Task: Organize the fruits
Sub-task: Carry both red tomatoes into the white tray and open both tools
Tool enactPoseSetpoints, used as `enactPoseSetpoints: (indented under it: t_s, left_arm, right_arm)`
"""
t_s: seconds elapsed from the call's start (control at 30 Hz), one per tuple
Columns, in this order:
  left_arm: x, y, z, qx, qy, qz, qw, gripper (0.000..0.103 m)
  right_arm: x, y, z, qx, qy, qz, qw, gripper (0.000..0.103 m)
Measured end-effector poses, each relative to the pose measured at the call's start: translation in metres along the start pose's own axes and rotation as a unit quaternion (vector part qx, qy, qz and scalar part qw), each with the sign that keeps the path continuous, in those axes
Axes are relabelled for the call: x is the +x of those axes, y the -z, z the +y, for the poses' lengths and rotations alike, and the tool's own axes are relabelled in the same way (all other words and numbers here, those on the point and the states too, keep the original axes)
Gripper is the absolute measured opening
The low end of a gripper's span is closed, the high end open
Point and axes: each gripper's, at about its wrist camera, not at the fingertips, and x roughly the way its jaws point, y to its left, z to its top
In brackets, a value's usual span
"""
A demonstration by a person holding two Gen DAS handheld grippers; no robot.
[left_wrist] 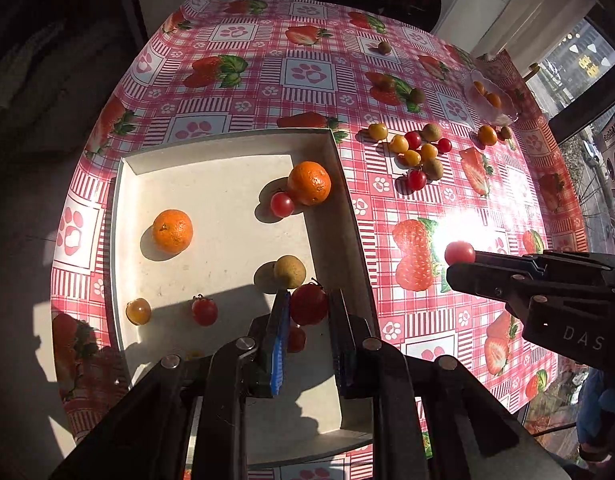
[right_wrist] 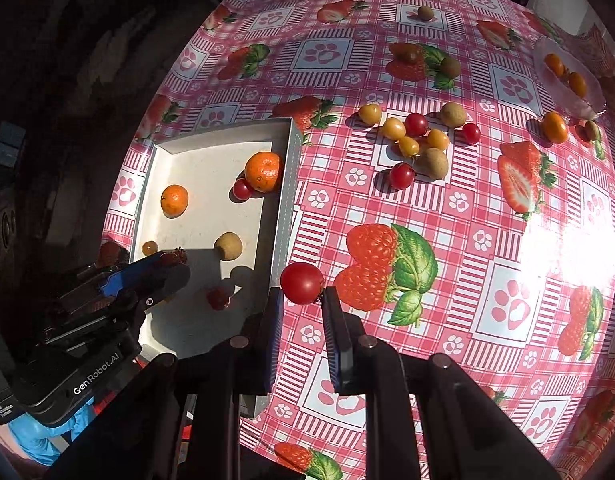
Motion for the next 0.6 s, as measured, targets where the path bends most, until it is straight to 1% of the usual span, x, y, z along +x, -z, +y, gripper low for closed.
enactPoseSetpoints:
  t_s: [0.3, 0.6]
  left_arm:
    - [0.001, 0.041, 0.046, -0.038, -0.021, 0.022, 0.9988, 0.020]
    - [0.028, 0.074, 0.065, -0.054, -0.034, 0.066, 0.9957, 0.020]
  right_arm:
    - [0.028, 0.004, 0.048, -0.049, -0.010, 0.030, 0.998, 0.022]
    - [0.081, 0.028, 0.080, -0.095, -0.003, 0.100, 0.990, 0.021]
